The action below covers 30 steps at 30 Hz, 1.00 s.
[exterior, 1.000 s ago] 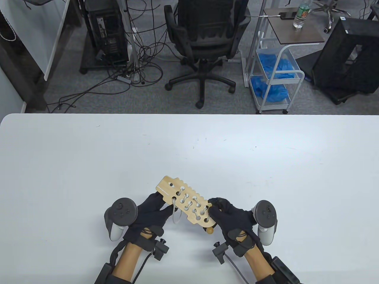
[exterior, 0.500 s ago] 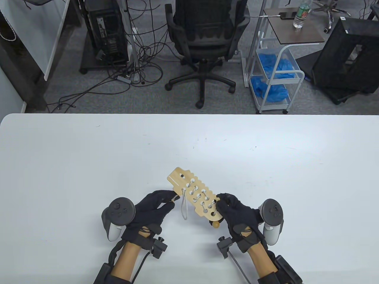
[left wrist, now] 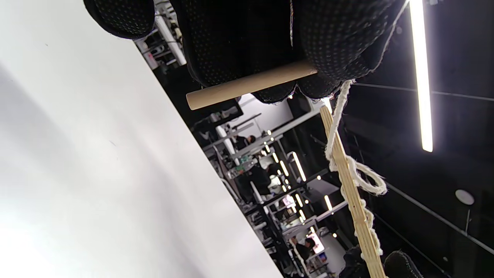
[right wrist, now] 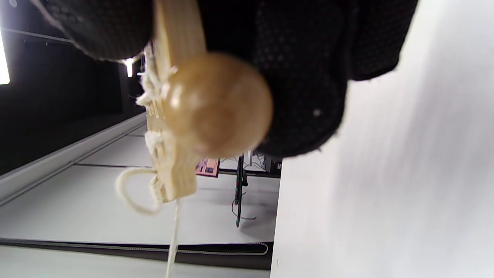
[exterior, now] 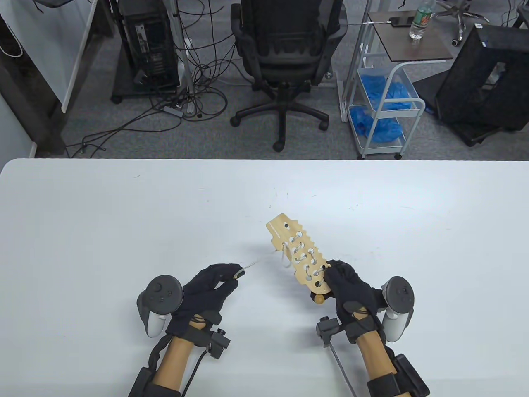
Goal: Remove rope from all holes on crocodile lacing toy
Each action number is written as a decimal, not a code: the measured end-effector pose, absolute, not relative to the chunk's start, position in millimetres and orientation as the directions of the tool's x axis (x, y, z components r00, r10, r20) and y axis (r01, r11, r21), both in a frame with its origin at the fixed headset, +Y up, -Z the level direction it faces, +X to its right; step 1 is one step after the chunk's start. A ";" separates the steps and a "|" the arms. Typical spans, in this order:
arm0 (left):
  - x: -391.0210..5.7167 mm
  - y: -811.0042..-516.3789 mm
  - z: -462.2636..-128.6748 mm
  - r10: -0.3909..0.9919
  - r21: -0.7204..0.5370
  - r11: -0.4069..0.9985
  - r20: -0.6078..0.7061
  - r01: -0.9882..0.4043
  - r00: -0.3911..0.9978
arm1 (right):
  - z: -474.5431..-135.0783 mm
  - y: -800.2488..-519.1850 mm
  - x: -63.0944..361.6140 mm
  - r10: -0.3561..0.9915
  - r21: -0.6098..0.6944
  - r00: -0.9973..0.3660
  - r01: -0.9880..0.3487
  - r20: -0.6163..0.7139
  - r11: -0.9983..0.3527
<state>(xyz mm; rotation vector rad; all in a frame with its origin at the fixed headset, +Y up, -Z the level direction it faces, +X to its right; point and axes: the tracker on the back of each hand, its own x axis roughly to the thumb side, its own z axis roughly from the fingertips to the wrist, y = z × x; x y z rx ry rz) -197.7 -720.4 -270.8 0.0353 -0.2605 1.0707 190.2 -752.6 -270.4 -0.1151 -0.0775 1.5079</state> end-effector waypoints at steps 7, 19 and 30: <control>-205.1 -721.7 -271.8 0.871 -0.069 0.468 0.203 -0.881 0.447 | -271.5 -763.1 212.0 0.981 -0.240 0.187 -0.956 -0.054 0.169; -225.0 -723.9 -271.8 0.908 0.047 0.388 0.150 -0.920 0.391 | -268.8 -774.3 227.9 0.943 -0.349 0.327 -0.892 -0.057 0.288; -214.1 -722.2 -267.0 0.908 0.086 0.387 0.137 -0.918 0.396 | -269.5 -763.7 186.2 0.952 -0.112 0.306 -0.947 -0.027 0.302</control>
